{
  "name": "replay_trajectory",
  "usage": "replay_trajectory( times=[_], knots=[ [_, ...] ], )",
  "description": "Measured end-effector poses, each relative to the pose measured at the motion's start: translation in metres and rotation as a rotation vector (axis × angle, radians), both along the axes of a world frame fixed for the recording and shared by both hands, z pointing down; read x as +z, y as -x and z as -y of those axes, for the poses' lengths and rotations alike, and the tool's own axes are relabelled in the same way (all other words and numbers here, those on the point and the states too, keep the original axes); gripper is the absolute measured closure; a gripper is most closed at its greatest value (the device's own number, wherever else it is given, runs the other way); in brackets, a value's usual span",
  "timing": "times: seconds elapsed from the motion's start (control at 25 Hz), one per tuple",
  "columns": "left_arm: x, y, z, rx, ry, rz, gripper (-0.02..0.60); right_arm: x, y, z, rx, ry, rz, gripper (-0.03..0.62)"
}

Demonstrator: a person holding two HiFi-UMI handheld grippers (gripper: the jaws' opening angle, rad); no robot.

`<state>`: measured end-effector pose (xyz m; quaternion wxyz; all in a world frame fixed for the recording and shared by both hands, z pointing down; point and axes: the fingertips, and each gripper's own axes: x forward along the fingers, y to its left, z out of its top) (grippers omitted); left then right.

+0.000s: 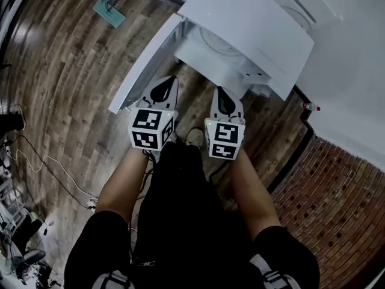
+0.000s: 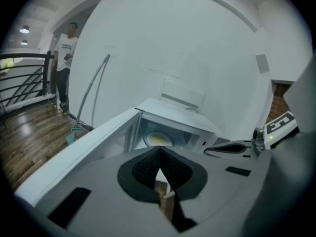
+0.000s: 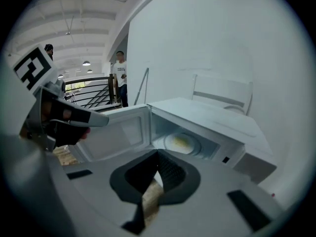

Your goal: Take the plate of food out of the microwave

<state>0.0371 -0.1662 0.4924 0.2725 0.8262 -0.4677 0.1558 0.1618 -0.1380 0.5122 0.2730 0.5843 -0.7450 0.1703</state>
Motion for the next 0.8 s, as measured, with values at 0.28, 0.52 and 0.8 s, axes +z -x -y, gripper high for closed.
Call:
replay_trajectory(
  times=[0.28, 0.52, 0.8],
  knots=[
    [0.079, -0.008, -0.011, 0.006, 0.053, 0.01, 0.589, 0.076, -0.016, 0.029, -0.083, -0.039, -0.087, 0.586],
    [0.112, -0.014, -0.024, 0.024, 0.084, 0.018, 0.589, 0.123, -0.014, 0.084, -0.235, -0.009, -0.268, 0.479],
    [0.11, 0.005, -0.035, 0.039, 0.092, 0.072, 0.589, 0.181, 0.005, 0.141, -0.392, 0.101, -0.518, 0.326]
  ],
)
